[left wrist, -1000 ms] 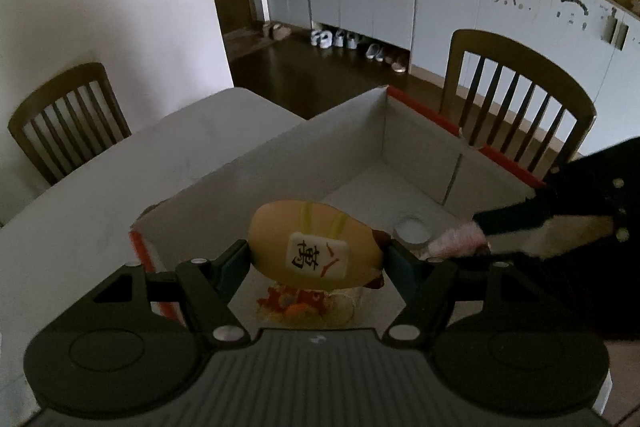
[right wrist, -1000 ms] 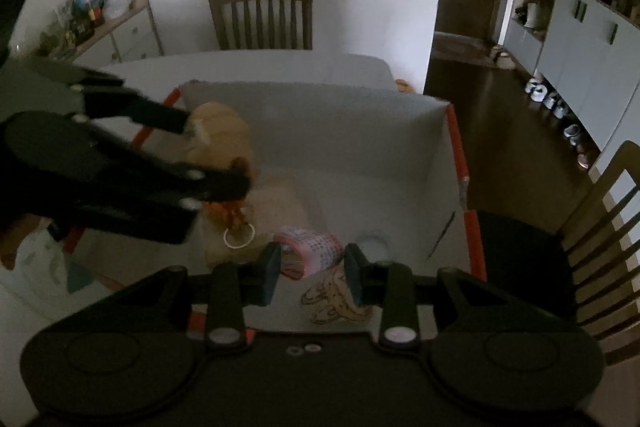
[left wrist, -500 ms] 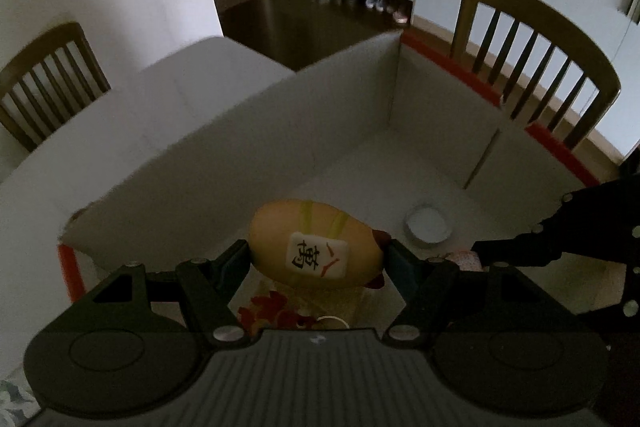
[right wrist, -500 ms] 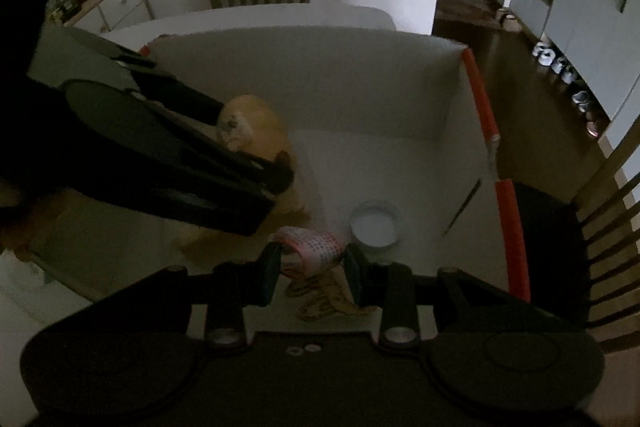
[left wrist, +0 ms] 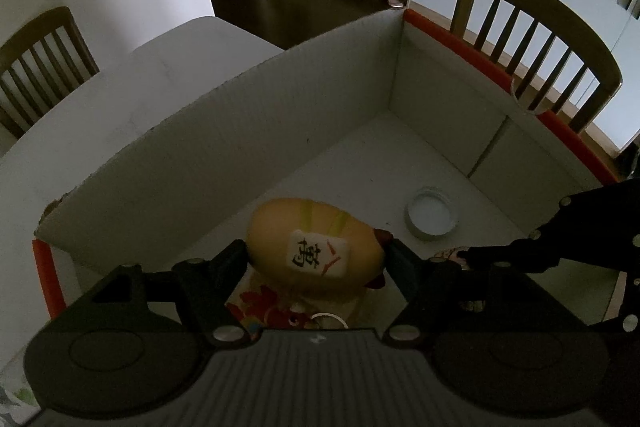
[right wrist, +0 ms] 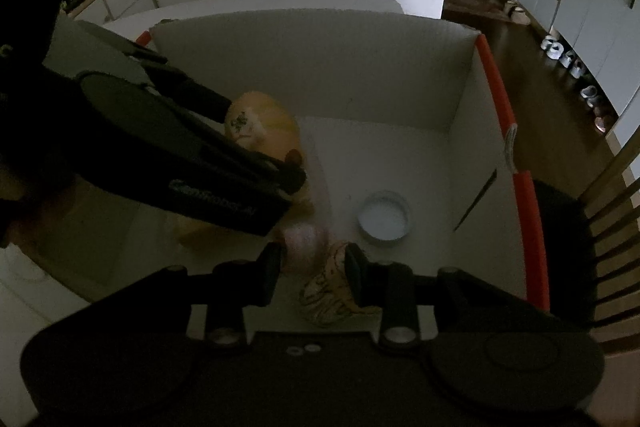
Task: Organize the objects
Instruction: 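Open both tools to release the bun and tube in the box, then withdraw both tools from the box toward the table pile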
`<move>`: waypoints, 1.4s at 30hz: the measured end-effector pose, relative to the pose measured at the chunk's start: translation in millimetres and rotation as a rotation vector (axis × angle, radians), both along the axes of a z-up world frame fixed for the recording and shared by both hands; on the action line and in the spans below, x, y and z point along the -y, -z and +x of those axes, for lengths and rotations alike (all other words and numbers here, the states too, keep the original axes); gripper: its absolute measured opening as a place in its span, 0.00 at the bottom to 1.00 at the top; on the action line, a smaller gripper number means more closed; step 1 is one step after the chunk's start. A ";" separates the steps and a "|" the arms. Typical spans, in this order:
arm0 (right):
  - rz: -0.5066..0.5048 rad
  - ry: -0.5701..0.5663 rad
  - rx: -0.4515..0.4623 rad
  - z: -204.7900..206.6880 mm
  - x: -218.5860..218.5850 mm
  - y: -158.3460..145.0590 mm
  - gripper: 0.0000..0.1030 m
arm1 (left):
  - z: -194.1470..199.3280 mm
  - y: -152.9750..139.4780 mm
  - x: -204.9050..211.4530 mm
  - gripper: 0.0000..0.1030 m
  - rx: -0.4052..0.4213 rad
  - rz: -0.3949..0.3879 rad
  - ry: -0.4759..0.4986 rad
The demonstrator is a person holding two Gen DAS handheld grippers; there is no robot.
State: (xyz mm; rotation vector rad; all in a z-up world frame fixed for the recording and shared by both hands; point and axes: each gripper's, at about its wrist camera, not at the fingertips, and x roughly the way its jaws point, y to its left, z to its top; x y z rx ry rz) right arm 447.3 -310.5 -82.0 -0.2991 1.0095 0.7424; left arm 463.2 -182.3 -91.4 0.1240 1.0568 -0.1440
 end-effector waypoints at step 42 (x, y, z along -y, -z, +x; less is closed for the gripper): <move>0.139 0.028 0.126 -73.0 24.6 -78.4 0.63 | -136.2 -82.0 -38.4 0.78 0.245 -0.137 -0.044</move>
